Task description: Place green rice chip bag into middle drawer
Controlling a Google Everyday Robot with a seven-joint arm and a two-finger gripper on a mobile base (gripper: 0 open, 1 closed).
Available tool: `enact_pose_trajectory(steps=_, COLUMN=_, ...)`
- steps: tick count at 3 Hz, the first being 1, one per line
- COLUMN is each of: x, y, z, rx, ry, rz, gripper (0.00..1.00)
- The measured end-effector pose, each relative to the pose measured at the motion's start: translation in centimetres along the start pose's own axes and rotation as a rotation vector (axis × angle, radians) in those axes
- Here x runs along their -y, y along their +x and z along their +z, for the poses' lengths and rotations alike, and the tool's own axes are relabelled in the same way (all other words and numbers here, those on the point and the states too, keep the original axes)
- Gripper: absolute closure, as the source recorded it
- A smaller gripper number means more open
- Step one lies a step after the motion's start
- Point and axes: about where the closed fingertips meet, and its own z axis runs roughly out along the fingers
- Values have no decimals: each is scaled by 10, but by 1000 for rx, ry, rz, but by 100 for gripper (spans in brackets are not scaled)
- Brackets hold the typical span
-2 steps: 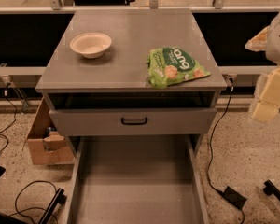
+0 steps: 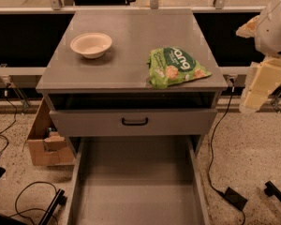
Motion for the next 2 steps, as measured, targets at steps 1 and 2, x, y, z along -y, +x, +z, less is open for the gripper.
enact_pose_trajectory(steps=1, x=39, y=-13, z=25, rx=30, ry=75, rz=-105, gripper=0)
enact_pose_trajectory(steps=2, x=81, y=-36, z=62, rx=76, ry=155, rz=-172, gripper=0)
